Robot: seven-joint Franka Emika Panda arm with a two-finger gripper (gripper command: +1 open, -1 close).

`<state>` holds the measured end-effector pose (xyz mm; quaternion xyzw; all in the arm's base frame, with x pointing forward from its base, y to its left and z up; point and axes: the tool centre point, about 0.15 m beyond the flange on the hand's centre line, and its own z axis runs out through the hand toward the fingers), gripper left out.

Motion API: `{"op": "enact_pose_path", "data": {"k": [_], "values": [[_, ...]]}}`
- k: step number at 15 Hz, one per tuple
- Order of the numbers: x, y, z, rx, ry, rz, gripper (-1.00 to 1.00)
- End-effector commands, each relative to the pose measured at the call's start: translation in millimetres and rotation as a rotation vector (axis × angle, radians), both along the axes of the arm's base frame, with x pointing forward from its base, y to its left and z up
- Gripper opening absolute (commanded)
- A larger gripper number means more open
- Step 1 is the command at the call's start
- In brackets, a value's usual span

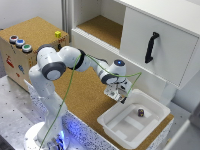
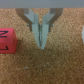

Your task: Slide left pink red block

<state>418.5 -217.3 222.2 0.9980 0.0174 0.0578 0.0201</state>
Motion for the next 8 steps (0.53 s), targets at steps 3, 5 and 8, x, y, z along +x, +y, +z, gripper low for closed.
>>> {"op": "enact_pose_path", "data": {"k": [3,5,8], "values": [[11.2,34.7,-17.3,0.014,0.033,-0.084,-1.0],[13.1,52.0,-14.9,0.024,0.037,-0.091,-1.0],[11.9,70.0,-17.5,0.031,0.056,-0.098,-1.0]]}}
